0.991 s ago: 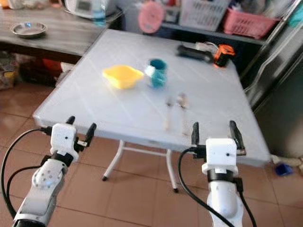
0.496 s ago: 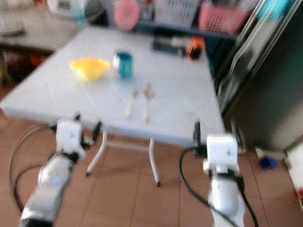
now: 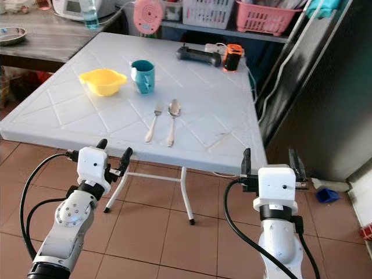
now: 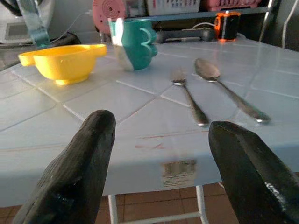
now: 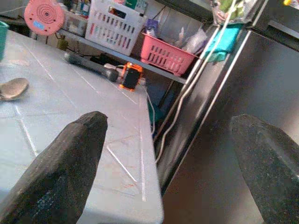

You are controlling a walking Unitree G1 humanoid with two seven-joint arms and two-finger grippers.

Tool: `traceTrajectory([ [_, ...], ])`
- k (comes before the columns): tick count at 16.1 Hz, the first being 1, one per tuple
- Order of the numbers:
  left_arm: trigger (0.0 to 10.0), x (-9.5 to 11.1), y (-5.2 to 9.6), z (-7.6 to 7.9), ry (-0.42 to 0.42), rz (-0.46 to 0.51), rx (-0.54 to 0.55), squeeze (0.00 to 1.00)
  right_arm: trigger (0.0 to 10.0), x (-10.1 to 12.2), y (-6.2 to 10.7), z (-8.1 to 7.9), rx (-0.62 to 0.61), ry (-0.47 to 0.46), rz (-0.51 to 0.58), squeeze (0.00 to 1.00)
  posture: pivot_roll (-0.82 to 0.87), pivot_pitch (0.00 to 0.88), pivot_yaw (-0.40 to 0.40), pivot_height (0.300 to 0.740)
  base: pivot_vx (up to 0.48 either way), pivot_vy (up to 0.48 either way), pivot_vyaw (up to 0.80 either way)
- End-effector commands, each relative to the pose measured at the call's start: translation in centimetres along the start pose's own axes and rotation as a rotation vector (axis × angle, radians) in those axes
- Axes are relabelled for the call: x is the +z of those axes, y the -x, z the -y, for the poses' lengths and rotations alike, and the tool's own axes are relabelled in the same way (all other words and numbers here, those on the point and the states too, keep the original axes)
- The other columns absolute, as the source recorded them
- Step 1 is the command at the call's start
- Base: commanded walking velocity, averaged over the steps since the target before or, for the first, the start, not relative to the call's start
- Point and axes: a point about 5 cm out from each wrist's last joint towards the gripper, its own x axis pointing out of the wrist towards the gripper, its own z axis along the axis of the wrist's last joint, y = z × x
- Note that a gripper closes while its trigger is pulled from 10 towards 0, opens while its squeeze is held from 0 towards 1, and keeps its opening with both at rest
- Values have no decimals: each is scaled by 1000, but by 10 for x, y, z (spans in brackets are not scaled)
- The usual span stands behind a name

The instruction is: Setting the table

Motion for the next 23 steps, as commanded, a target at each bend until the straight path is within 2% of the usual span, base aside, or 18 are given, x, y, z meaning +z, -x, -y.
traceTrajectory([
  [1, 10000, -1, -1, -3, 1, -15, -5, 0, 10000, 0, -1, -2, 6, -2, 3, 0, 207, 100, -83, 740, 0, 315, 0],
  [23, 10000, -3, -5, -2, -4, -29, -16, 0, 10000, 3, -3, -6, 1, -20, 30, 0, 217, 109, -62, 740, 0, 370, 0],
])
